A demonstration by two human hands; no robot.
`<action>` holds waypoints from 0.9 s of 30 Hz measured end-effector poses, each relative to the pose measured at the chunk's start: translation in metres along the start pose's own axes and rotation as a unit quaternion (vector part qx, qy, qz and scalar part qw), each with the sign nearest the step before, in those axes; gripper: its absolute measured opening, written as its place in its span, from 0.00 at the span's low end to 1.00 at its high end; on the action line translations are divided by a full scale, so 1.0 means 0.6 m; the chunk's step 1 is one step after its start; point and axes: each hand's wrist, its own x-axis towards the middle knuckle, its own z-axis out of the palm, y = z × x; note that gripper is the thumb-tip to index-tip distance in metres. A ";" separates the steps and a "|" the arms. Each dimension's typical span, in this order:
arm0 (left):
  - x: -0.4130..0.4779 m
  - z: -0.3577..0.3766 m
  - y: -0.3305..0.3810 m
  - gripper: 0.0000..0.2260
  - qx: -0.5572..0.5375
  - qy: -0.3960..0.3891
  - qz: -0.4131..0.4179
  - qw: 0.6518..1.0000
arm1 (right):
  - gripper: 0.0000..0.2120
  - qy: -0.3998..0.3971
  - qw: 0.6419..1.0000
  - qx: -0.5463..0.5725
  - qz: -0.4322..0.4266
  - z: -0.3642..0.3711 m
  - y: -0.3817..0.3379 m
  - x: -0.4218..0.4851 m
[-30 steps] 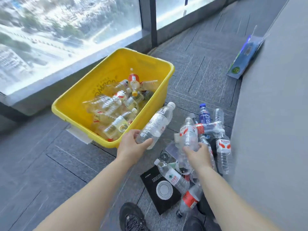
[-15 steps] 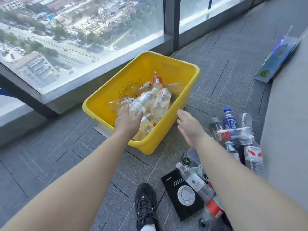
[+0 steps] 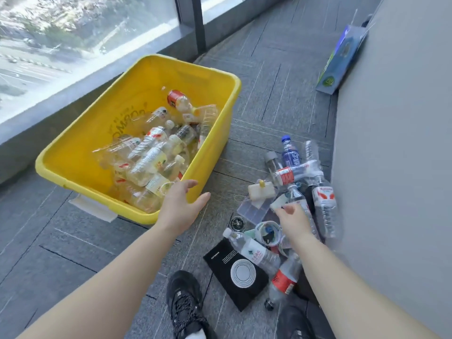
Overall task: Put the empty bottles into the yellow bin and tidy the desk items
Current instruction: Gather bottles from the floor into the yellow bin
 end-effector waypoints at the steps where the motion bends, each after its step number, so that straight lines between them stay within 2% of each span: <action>1: 0.005 0.016 0.001 0.23 0.003 -0.018 -0.002 1.000 | 0.19 0.019 1.000 -0.011 0.017 -0.014 0.018 0.000; 4: 0.015 0.067 0.002 0.25 0.035 -0.075 -0.003 0.997 | 0.22 0.071 0.994 -0.073 0.041 -0.046 0.075 0.007; 7: 0.021 0.121 -0.004 0.26 0.079 -0.128 0.012 0.988 | 0.26 0.081 0.979 -0.186 0.032 -0.067 0.119 0.010; 15: 0.023 0.231 -0.035 0.31 0.191 -0.242 0.039 0.950 | 0.32 0.067 0.897 -0.437 -0.018 -0.106 0.187 0.005; 19: 0.032 0.250 -0.050 0.31 0.234 -0.252 0.051 0.938 | 0.30 0.058 0.857 -0.511 -0.020 -0.111 0.195 0.009; 23: 0.052 0.279 -0.068 0.29 0.245 -0.256 0.078 0.932 | 0.26 0.062 0.840 -0.539 -0.011 -0.107 0.207 0.022; 27: 0.071 0.317 -0.087 0.30 0.227 -0.282 0.051 0.931 | 0.21 0.095 0.827 -0.554 0.012 -0.093 0.210 0.034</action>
